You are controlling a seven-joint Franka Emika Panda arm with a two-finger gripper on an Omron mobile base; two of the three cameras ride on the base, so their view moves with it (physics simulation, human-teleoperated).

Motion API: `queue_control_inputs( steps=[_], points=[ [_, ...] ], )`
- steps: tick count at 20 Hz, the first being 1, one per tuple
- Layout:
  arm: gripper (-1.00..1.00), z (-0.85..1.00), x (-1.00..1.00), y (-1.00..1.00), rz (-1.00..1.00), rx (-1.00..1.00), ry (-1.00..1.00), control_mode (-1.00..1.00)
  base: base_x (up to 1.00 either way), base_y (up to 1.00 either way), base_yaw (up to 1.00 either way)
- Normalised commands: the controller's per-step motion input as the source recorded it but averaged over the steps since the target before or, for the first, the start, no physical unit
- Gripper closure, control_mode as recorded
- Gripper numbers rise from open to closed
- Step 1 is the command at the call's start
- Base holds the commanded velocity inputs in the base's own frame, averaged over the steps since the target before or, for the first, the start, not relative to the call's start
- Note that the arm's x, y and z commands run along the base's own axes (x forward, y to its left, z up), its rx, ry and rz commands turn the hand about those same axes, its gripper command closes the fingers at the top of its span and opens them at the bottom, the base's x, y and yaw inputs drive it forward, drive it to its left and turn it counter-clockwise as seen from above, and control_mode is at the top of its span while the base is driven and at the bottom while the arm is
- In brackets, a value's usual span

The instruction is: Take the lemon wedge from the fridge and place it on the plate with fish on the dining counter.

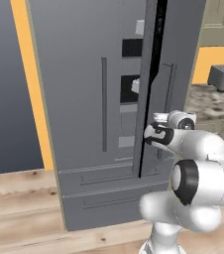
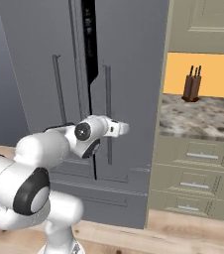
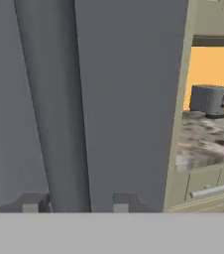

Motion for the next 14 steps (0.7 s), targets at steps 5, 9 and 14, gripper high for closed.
queue_control_inputs(
  steps=[5,9,14],
  points=[
    [1.00,0.22,-0.91,-1.00,-0.34,0.08,0.01,-1.00,0.00,0.00,0.00],
    [-1.00,0.58,-0.71,-0.43,-0.45,0.09,0.07,-1.00,0.00,0.00,0.00],
    [-1.00,0.81,-0.67,0.98,-0.47,0.02,-0.23,-1.00,0.00,0.00,0.00]
  ],
)
